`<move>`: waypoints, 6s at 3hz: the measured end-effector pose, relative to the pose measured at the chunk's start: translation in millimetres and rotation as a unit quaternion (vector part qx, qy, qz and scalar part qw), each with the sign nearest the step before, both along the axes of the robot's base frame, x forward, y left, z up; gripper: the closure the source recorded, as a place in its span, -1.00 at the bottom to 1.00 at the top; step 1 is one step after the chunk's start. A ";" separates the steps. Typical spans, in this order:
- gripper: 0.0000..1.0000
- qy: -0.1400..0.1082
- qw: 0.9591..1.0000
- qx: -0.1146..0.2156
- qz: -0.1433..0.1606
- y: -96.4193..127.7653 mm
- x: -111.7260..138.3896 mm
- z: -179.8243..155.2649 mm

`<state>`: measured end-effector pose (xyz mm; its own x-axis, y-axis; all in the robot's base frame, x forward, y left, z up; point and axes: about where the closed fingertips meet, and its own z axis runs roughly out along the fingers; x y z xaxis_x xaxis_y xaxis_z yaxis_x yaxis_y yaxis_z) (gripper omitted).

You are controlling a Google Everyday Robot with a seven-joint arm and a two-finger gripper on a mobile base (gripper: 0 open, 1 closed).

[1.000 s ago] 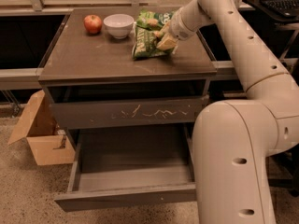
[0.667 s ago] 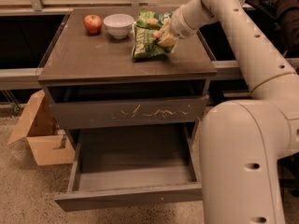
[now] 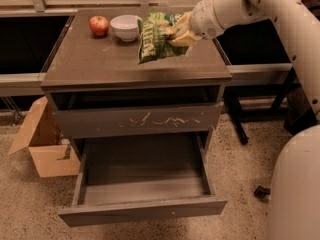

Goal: Place green jalapeno chip bag into middle drawer

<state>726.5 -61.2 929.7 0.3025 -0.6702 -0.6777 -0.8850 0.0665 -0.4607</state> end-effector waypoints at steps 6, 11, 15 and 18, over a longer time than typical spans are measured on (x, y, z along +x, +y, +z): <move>1.00 0.161 0.986 -0.025 0.045 27.6 -167.9 -121.2; 1.00 0.224 0.967 0.056 -0.104 -19.0 -183.8 -343.8; -0.26 0.263 0.941 0.110 -0.183 -52.1 -153.8 -472.7; -1.00 0.241 0.943 0.125 -0.192 -71.5 -161.9 -454.1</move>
Offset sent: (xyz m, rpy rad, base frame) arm -0.1081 0.0402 -0.0319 0.0028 0.1508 0.2198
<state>564.6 -132.7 475.6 -0.3133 -0.4690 -0.8258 -0.8763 0.4780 0.0610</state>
